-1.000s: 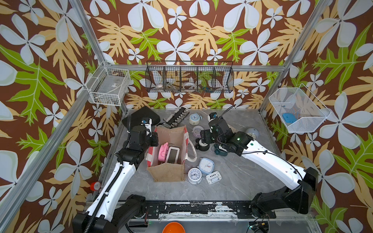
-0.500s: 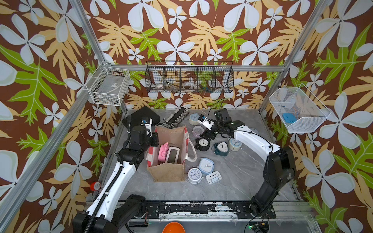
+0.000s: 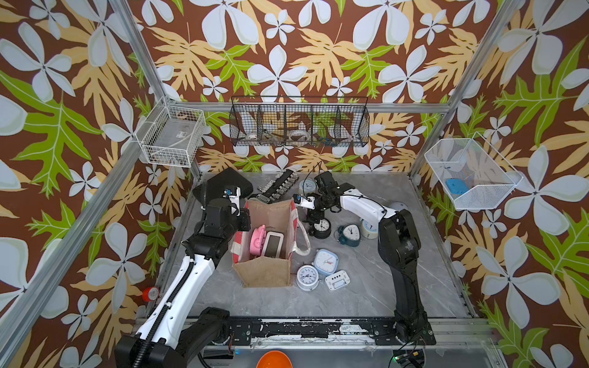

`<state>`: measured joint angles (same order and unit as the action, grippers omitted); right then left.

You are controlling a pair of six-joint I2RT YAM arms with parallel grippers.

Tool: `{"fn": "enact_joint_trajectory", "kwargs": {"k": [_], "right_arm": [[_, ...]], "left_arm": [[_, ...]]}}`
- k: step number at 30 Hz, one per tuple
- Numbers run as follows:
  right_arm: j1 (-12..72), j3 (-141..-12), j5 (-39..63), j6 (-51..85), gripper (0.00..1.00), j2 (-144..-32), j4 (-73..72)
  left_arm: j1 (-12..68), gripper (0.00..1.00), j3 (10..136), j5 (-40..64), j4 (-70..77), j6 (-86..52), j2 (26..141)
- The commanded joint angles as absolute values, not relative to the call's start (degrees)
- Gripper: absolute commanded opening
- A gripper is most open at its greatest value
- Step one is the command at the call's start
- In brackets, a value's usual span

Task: Put the alarm clock into the canvas bag
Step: Pick up the alarm from the center of the board.

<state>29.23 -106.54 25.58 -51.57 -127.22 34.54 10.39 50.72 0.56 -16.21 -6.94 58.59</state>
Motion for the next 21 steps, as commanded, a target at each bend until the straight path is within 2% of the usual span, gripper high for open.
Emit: {"fn": "enact_joint_trajectory", "kwargs": {"k": [1,21], "right_arm": [[30.18,-109.79,25.46,-53.88,0.82,-129.97,37.81],[32.81,-122.21,24.42,-53.40,0.81,-143.21,41.13]], "left_arm": [[10.36,0.00,50.73,1.21,-14.77,-6.53,58.45],[10.37,0.00,50.71,3.89,-14.41,-7.05,59.17]]}}
